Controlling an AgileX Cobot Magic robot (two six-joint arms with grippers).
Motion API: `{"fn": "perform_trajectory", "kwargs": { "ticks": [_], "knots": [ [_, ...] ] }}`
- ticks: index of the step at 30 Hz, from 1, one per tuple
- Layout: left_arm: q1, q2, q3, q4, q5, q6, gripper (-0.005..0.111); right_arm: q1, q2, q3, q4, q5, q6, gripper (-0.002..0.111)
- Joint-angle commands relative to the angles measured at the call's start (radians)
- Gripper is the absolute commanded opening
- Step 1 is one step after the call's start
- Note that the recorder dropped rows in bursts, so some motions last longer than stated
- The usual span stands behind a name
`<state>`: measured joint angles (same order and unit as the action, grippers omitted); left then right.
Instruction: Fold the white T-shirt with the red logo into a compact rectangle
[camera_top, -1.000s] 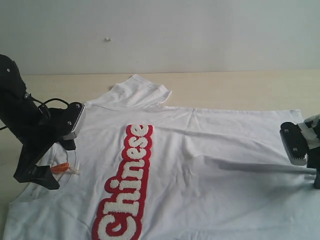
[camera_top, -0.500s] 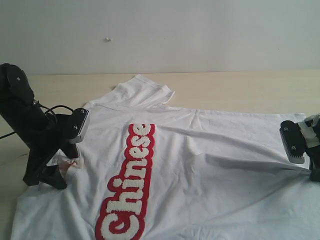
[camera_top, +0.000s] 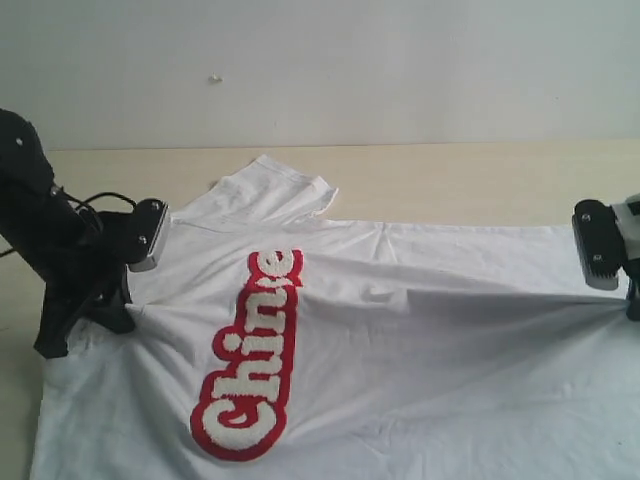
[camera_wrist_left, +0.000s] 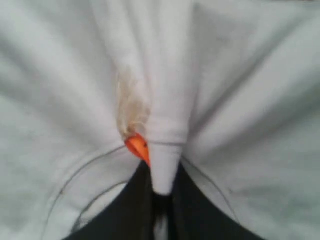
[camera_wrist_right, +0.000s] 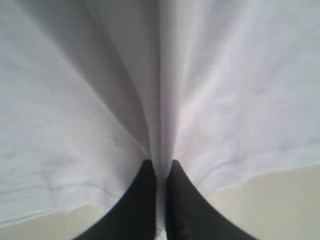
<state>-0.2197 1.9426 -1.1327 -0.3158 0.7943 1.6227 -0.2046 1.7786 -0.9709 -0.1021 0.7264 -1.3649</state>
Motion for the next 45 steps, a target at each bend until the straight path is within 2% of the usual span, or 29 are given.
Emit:
{"fn": "perform_trajectory", "kwargs": {
  "ticks": [1, 9, 14, 25, 35, 42, 45],
  "knots": [
    [0.002, -0.121, 0.001, 0.018, 0.012, -0.012, 0.0, -0.004, -0.096, -0.047, -0.003, 0.086, 0.006, 0.0],
    [0.002, -0.271, 0.001, 0.025, 0.022, -0.04, 0.0, -0.004, -0.207, -0.056, 0.024, 0.108, 0.006, 0.0],
    [0.006, -0.352, -0.026, 0.083, 0.041, -0.107, 0.0, -0.004, -0.27, -0.056, 0.051, 0.108, 0.006, 0.0],
    [0.122, -0.444, -0.042, 0.04, 0.056, -0.12, 0.0, -0.004, -0.363, -0.151, 0.077, 0.126, 0.006, 0.0],
    [0.13, -0.527, -0.067, 0.08, -0.006, -0.116, 0.0, -0.004, -0.374, -0.255, 0.102, 0.195, 0.006, 0.0],
    [0.13, -0.568, -0.194, 0.081, 0.119, -0.123, 0.0, -0.004, -0.409, -0.255, 0.127, 0.202, 0.008, 0.0],
    [0.13, -0.593, -0.209, 0.092, 0.144, -0.137, 0.0, -0.004, -0.432, -0.255, 0.139, 0.208, 0.032, 0.0]
  ]
}}
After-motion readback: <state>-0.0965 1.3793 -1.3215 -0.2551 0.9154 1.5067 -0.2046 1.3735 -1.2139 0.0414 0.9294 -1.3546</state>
